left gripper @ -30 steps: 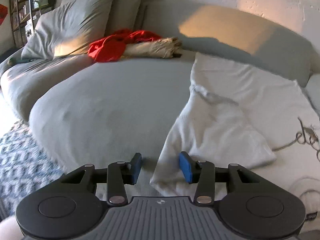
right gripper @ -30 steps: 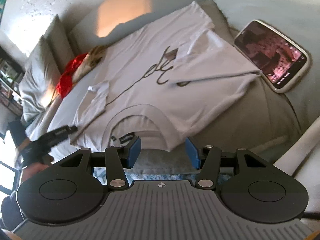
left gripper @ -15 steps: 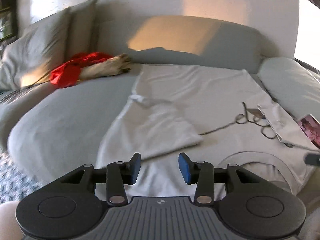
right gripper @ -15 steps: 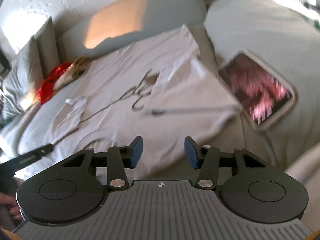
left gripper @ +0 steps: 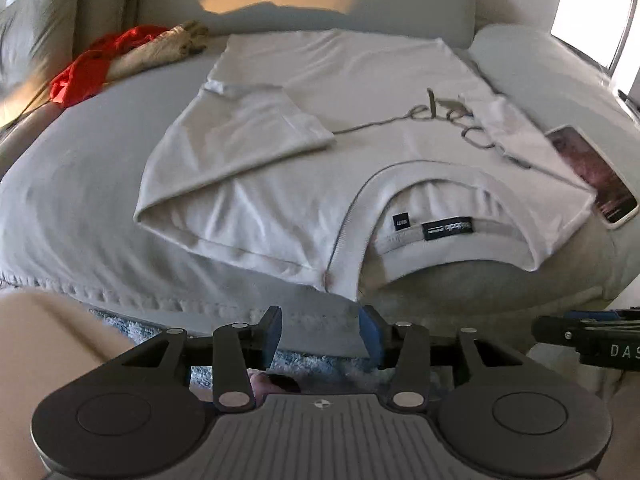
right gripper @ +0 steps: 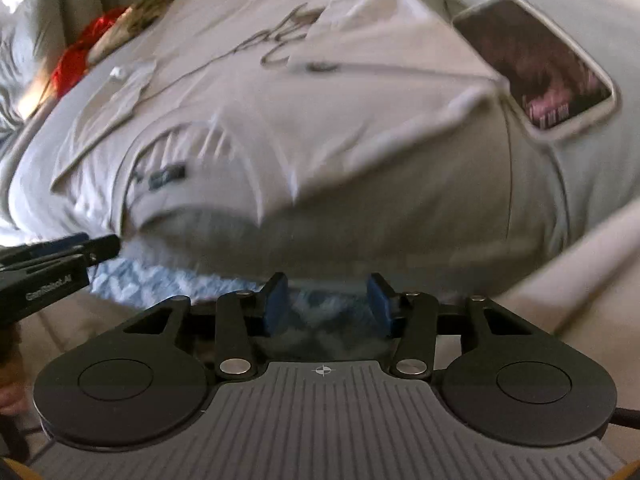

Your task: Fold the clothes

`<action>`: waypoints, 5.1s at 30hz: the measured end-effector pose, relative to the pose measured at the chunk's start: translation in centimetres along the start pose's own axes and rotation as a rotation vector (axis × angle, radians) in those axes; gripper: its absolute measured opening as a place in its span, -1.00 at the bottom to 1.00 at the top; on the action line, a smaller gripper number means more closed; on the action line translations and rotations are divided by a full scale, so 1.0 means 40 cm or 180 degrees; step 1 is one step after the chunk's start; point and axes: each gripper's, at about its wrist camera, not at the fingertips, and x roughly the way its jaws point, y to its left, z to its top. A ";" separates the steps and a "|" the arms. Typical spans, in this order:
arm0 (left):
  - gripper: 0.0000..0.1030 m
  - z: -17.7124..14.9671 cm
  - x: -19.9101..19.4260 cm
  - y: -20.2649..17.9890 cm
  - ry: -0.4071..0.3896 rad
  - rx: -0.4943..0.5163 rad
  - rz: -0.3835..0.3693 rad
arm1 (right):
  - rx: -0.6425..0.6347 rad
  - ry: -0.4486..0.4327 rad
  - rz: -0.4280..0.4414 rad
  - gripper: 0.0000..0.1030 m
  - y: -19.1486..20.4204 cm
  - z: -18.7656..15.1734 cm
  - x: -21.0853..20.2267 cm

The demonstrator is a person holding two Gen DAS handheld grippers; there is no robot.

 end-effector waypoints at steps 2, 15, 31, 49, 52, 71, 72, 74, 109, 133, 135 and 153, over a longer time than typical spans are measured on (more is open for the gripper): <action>-0.13 0.001 -0.029 0.003 -0.0151 -0.0026 0.0033 | -0.0119 -0.0179 0.0039 0.06 0.018 -0.008 -0.029; 0.11 0.062 -0.164 0.038 -0.0694 -0.0222 0.0064 | -0.0365 -0.1198 0.0453 0.39 0.130 0.018 -0.218; 0.23 0.155 -0.152 0.055 -0.0543 -0.0336 0.0190 | -0.0741 -0.1322 0.0635 0.55 0.204 0.102 -0.271; 0.26 0.228 -0.080 -0.020 -0.0357 0.0000 0.0198 | -0.0785 -0.0995 0.0491 0.56 0.191 0.189 -0.148; 0.26 0.216 -0.097 -0.041 -0.0360 0.0017 0.0259 | -0.0768 -0.1021 0.0588 0.56 0.181 0.180 -0.154; 0.30 0.262 -0.049 -0.050 -0.0370 0.0011 0.0202 | -0.0371 -0.1070 0.0495 0.58 0.089 0.183 -0.174; 0.30 0.268 -0.041 -0.032 -0.0364 -0.0031 0.0209 | -0.0341 -0.1072 0.0466 0.58 0.088 0.194 -0.172; 0.30 0.280 -0.022 0.006 -0.0340 -0.0132 0.0234 | -0.0288 -0.1055 0.0389 0.58 0.082 0.216 -0.162; 0.08 0.371 0.054 0.120 -0.0309 -0.0190 0.0009 | 0.0111 -0.0599 0.0271 0.07 0.037 0.467 0.024; 0.06 0.183 0.072 -0.082 0.0489 0.0388 -0.0044 | -0.0674 0.0294 -0.0073 0.04 0.111 0.172 0.037; 0.10 0.184 0.036 -0.070 0.0354 0.0395 -0.0044 | -0.0648 0.0277 0.0022 0.03 0.114 0.168 0.009; 0.46 0.562 -0.069 0.193 -0.1014 -0.0761 0.0097 | 0.0168 -0.1407 0.0529 0.72 -0.034 0.514 -0.338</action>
